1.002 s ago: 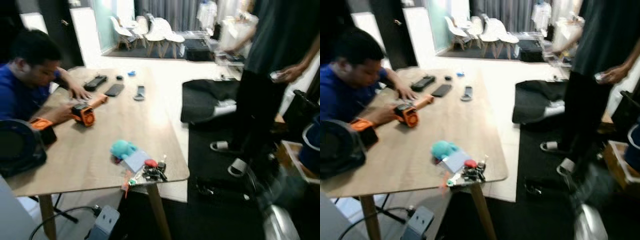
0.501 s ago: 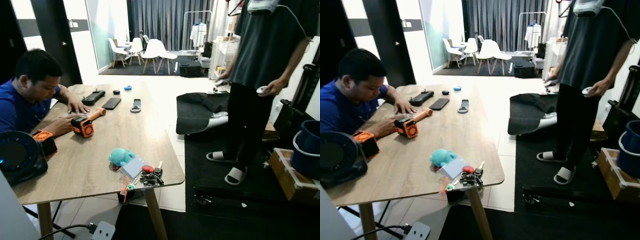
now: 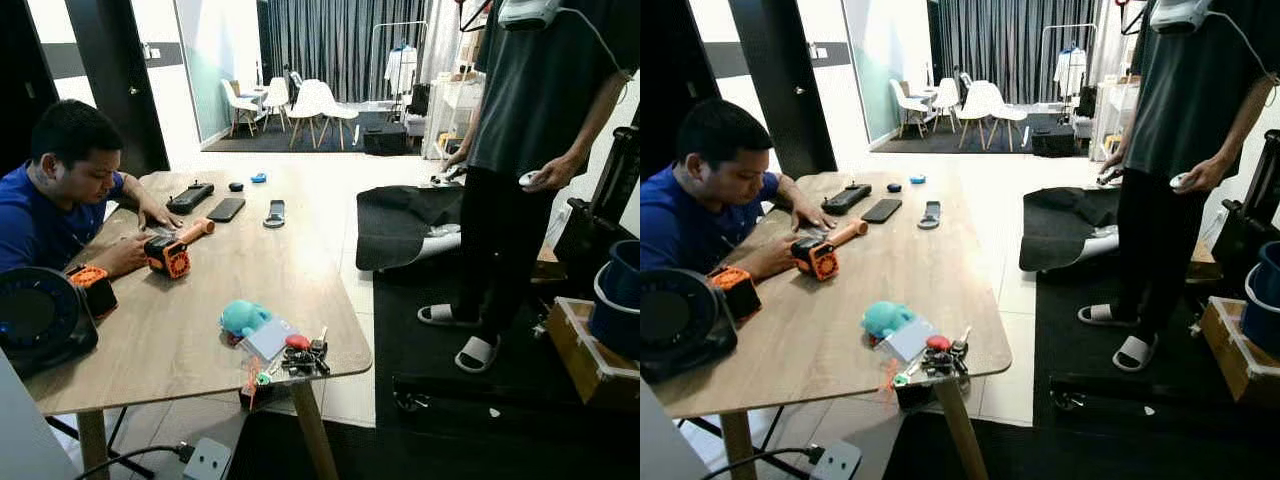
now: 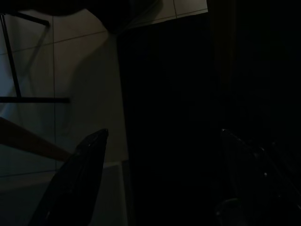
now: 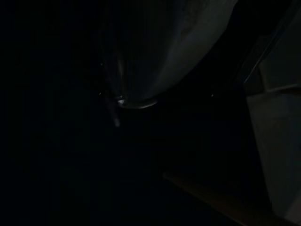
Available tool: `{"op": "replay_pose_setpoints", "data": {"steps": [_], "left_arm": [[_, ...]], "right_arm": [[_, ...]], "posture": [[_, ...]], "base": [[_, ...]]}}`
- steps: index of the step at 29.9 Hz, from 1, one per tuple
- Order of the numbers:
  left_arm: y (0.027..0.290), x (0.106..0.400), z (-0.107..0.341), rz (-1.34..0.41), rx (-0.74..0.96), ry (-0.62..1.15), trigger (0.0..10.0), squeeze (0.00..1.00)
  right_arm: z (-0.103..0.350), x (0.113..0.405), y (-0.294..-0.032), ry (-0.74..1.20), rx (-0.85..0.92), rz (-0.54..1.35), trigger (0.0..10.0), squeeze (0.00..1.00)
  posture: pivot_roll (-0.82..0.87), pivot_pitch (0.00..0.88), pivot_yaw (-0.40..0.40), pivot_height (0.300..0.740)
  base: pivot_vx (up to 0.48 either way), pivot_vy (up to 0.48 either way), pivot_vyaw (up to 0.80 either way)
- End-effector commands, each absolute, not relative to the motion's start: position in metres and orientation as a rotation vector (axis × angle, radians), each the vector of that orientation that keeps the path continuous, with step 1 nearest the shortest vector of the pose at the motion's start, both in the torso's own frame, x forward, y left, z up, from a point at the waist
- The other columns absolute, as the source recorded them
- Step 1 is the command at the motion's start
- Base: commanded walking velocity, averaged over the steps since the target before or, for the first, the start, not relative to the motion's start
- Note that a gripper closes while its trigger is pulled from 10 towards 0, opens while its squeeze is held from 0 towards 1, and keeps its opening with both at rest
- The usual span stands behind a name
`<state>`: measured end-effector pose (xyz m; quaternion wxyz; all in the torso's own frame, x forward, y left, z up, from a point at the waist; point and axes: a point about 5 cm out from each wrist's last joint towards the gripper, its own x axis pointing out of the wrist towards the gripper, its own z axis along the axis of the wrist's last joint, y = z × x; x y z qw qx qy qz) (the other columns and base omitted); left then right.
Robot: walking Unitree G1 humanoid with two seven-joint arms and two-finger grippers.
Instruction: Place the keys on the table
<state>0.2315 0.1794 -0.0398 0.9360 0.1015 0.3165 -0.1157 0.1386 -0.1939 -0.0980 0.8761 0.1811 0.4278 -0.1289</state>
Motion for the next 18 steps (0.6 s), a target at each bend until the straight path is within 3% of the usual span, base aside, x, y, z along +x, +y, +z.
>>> {"op": "replay_pose_setpoints", "data": {"steps": [1, 18], "left_arm": [[0.180, 0.229, -0.042, -0.234, 0.212, 0.660, 10.0, 0.00], [0.166, 0.218, -0.052, -0.165, 0.158, 0.649, 10.0, 0.00]], "right_arm": [[-0.100, 0.135, -0.192, 0.909, 0.367, -0.268, 10.0, 0.00], [-0.083, 0.171, -0.207, 0.895, 0.103, -0.039, 10.0, 0.00]], "posture": [[0.07, 0.035, 0.062, 0.740], [0.07, 0.015, -0.098, 0.740]], "base": [[0.000, 0.000, 0.00], [0.000, 0.000, 0.00]]}}
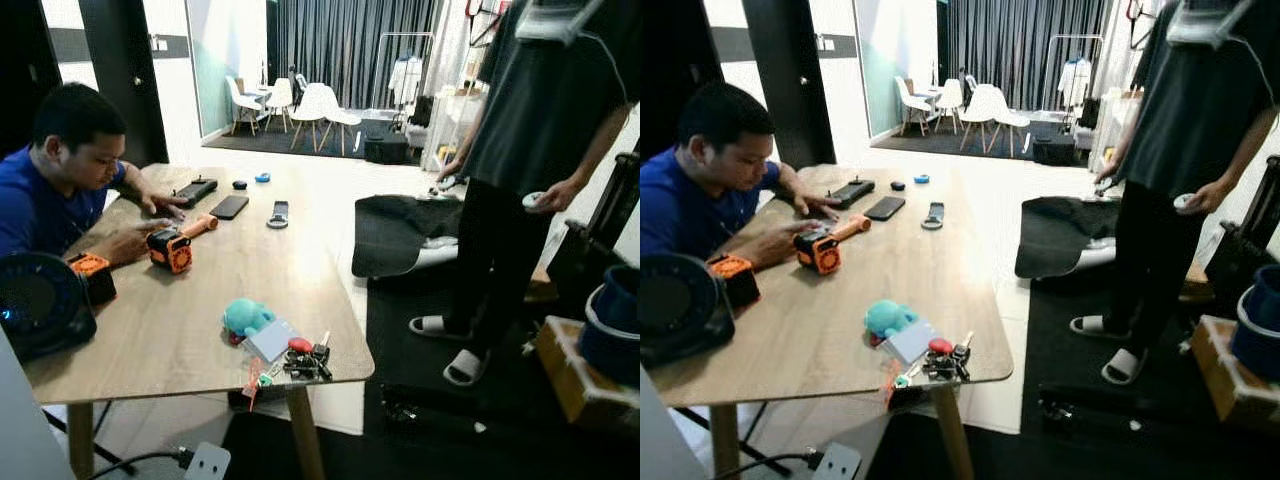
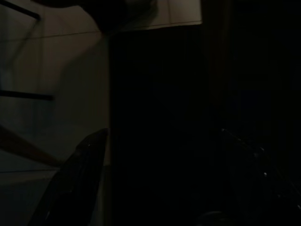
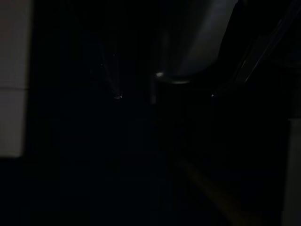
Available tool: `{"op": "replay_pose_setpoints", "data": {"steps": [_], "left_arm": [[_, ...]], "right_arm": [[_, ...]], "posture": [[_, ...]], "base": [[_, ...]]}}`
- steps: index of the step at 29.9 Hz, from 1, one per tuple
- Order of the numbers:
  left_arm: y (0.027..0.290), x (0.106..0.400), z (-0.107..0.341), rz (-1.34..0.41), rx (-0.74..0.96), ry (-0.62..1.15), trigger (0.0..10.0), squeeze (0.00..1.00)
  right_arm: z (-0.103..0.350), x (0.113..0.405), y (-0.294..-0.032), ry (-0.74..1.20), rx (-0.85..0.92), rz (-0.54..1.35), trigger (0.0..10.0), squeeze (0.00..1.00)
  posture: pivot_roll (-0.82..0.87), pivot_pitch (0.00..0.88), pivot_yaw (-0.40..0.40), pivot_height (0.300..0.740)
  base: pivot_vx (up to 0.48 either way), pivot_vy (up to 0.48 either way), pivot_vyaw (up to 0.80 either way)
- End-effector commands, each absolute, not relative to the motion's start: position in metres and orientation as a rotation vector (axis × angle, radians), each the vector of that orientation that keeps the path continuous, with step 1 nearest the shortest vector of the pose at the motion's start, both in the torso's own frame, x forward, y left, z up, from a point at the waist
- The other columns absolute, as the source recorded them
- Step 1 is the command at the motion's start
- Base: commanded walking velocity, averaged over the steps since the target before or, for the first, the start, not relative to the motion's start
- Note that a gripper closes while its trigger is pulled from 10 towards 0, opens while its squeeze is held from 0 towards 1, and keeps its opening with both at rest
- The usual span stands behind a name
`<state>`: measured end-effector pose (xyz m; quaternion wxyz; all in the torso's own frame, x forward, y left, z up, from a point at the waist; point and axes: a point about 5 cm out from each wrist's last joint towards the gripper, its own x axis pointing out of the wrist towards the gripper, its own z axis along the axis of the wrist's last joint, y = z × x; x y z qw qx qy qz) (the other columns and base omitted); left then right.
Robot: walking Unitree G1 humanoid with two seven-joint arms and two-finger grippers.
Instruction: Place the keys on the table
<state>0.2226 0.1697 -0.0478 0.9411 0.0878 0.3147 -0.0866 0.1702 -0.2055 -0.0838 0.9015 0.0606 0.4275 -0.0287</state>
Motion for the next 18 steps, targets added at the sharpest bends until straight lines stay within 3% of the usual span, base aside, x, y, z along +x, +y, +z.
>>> {"op": "replay_pose_setpoints", "data": {"steps": [1, 8, 18], "left_arm": [[0.165, 0.217, -0.052, -0.163, 0.154, 0.648, 10.0, 0.00], [0.163, 0.213, -0.054, -0.169, 0.153, 0.642, 10.0, 0.00], [0.168, 0.211, -0.057, -0.159, 0.115, 0.665, 10.0, 0.00]], "right_arm": [[-0.083, 0.172, -0.208, 0.893, 0.095, -0.033, 10.0, 0.00], [-0.082, 0.174, -0.206, 0.886, 0.076, -0.010, 10.0, 0.00], [-0.081, 0.172, -0.198, 0.798, 0.177, -0.039, 10.0, 0.00]], "posture": [[0.07, 0.015, -0.102, 0.740], [0.07, 0.015, -0.107, 0.740], [0.06, 0.020, -0.043, 0.740]], "base": [[0.000, 0.000, 0.00], [0.000, 0.000, 0.00], [0.000, 0.000, 0.00]]}}
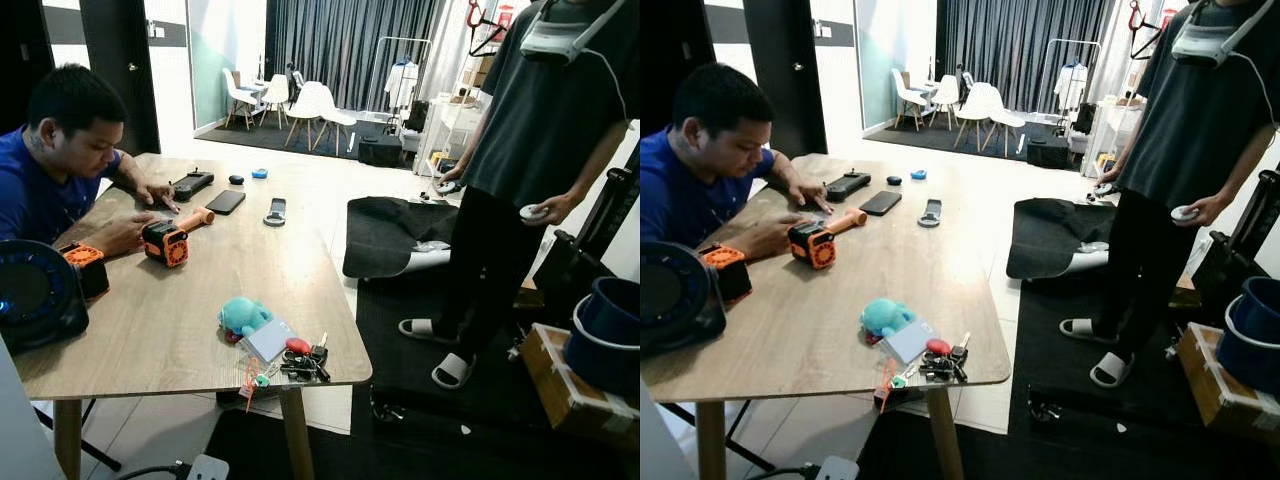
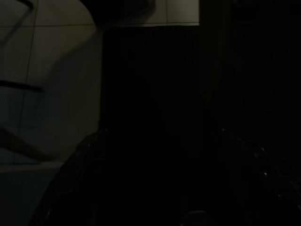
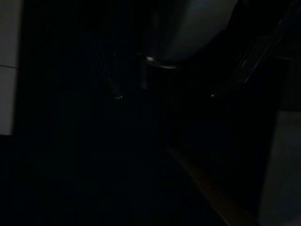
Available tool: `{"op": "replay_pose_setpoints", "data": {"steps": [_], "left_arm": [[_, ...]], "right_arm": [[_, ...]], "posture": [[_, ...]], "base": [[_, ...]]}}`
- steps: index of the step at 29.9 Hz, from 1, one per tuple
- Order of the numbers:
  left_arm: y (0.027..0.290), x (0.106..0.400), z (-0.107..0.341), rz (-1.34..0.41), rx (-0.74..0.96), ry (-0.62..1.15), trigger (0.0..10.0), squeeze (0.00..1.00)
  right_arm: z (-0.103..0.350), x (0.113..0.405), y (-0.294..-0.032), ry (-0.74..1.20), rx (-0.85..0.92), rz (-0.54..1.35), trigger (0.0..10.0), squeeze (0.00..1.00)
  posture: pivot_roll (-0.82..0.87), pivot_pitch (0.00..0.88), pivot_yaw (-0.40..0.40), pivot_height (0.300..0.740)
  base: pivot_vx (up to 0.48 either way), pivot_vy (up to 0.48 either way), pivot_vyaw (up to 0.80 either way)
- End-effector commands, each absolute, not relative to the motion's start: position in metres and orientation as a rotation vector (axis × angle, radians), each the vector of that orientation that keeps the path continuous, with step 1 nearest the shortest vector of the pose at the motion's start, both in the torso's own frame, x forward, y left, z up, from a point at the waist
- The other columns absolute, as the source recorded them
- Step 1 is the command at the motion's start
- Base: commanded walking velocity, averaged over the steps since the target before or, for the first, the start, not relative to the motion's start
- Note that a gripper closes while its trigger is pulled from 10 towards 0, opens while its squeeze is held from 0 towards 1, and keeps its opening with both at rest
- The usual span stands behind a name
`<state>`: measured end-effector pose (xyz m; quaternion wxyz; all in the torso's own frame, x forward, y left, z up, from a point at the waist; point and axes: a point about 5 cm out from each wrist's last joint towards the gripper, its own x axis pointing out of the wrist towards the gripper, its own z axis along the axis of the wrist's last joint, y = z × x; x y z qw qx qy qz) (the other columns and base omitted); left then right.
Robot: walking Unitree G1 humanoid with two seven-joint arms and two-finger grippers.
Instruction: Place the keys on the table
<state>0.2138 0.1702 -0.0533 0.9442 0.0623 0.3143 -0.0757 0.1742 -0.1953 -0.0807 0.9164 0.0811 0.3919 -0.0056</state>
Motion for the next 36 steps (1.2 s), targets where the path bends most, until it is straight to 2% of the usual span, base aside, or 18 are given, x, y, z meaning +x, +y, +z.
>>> {"op": "replay_pose_setpoints", "data": {"steps": [1, 7, 16, 36], "left_arm": [[0.168, 0.211, -0.056, -0.162, 0.119, 0.664, 10.0, 0.00], [0.169, 0.212, -0.056, -0.172, 0.117, 0.661, 10.0, 0.00], [0.168, 0.210, -0.056, -0.198, 0.123, 0.661, 10.0, 0.00], [0.171, 0.209, -0.057, -0.207, 0.134, 0.662, 10.0, 0.00]], "right_arm": [[-0.081, 0.171, -0.198, 0.800, 0.176, -0.044, 10.0, 0.00], [-0.083, 0.168, -0.198, 0.801, 0.194, -0.065, 10.0, 0.00], [-0.086, 0.163, -0.190, 0.822, 0.150, 0.016, 10.0, 0.00], [-0.086, 0.163, -0.187, 0.834, 0.119, 0.052, 10.0, 0.00]], "posture": [[0.06, 0.020, -0.043, 0.740], [0.06, 0.020, -0.043, 0.740], [0.07, 0.021, -0.032, 0.740], [0.07, 0.016, -0.031, 0.740]], "base": [[0.000, 0.000, 0.00], [0.000, 0.000, 0.00], [0.000, 0.000, 0.00], [0.000, 0.000, 0.78]]}}
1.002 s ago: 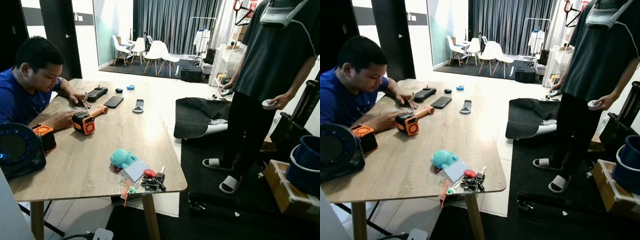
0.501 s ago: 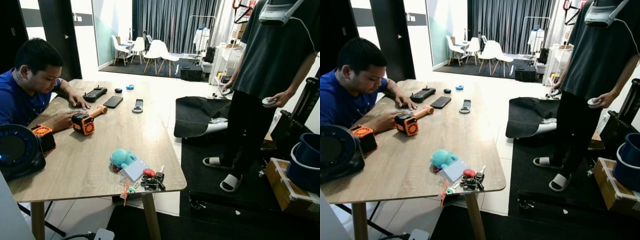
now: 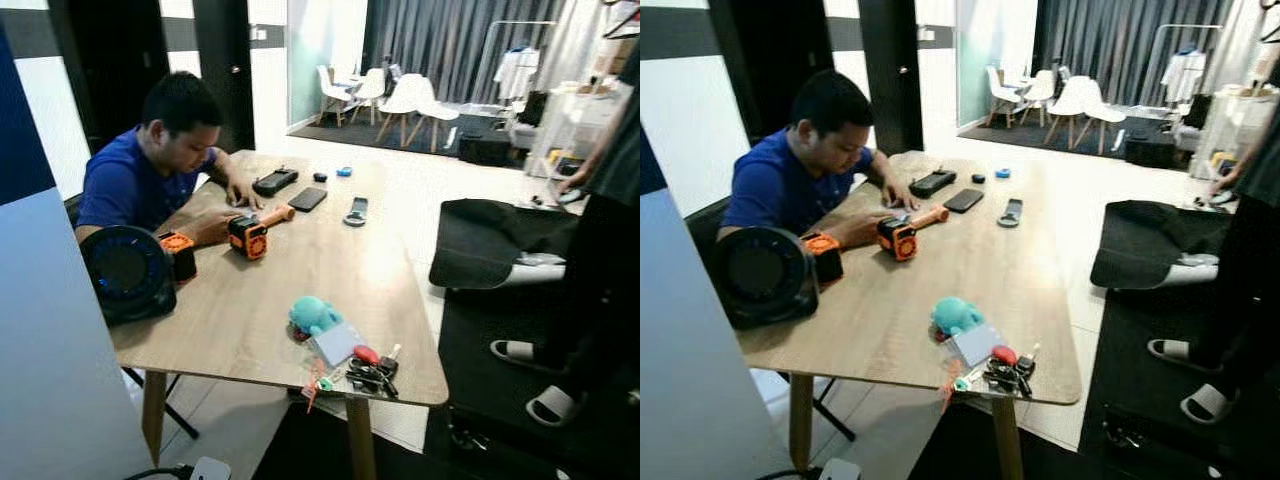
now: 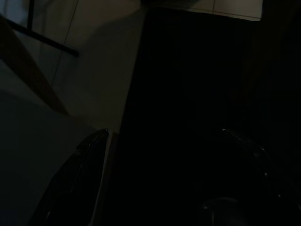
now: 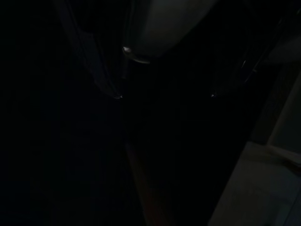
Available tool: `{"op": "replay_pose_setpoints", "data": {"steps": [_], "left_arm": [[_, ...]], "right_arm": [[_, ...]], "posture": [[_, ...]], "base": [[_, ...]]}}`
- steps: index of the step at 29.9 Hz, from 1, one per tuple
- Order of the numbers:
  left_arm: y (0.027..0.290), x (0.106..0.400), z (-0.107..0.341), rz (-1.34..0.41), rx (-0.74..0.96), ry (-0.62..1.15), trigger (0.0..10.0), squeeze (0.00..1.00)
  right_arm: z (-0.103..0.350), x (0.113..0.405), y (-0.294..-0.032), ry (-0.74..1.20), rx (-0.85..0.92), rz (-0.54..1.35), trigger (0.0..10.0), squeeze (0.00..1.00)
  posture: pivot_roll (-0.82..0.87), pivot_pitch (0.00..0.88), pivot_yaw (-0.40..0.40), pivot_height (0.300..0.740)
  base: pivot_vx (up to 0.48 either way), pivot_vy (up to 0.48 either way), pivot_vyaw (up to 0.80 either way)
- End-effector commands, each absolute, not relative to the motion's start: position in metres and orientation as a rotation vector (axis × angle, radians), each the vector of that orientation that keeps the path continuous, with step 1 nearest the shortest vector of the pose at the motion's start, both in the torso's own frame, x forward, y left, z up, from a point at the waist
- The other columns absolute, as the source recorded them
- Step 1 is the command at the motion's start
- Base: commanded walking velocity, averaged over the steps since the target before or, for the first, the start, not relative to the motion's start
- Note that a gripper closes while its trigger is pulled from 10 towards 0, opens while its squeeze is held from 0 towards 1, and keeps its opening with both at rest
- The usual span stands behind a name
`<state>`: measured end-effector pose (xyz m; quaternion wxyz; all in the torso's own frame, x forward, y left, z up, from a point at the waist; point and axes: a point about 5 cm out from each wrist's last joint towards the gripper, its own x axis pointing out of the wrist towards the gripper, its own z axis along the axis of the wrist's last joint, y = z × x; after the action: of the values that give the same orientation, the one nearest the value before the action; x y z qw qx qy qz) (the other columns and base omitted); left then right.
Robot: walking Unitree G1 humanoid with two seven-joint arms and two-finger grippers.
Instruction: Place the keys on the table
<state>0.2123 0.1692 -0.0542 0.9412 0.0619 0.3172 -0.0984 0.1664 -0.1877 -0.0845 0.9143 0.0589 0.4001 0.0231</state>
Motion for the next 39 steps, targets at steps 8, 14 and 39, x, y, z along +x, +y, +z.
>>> {"op": "replay_pose_setpoints", "data": {"steps": [8, 14, 39], "left_arm": [[0.1715, 0.2087, -0.0564, -0.208, 0.132, 0.658, 10.0, 0.00], [0.1723, 0.2088, -0.0561, -0.208, 0.133, 0.657, 10.0, 0.00], [0.1735, 0.2060, -0.0577, -0.216, 0.118, 0.671, 10.0, 0.00]], "right_arm": [[-0.0863, 0.1624, -0.1862, 0.834, 0.112, 0.060, 10.0, 0.00], [-0.0864, 0.1620, -0.1870, 0.837, 0.108, 0.060, 10.0, 0.00], [-0.0863, 0.1622, -0.1855, 0.834, 0.107, 0.067, 10.0, 0.00]], "posture": [[0.07, 0.012, -0.032, 0.740], [0.07, 0.008, -0.030, 0.740], [0.07, 0.016, -0.031, 0.740]], "base": [[0.000, 0.000, 0.80], [0.000, 0.000, 0.80], [0.000, 0.000, 0.80]]}}
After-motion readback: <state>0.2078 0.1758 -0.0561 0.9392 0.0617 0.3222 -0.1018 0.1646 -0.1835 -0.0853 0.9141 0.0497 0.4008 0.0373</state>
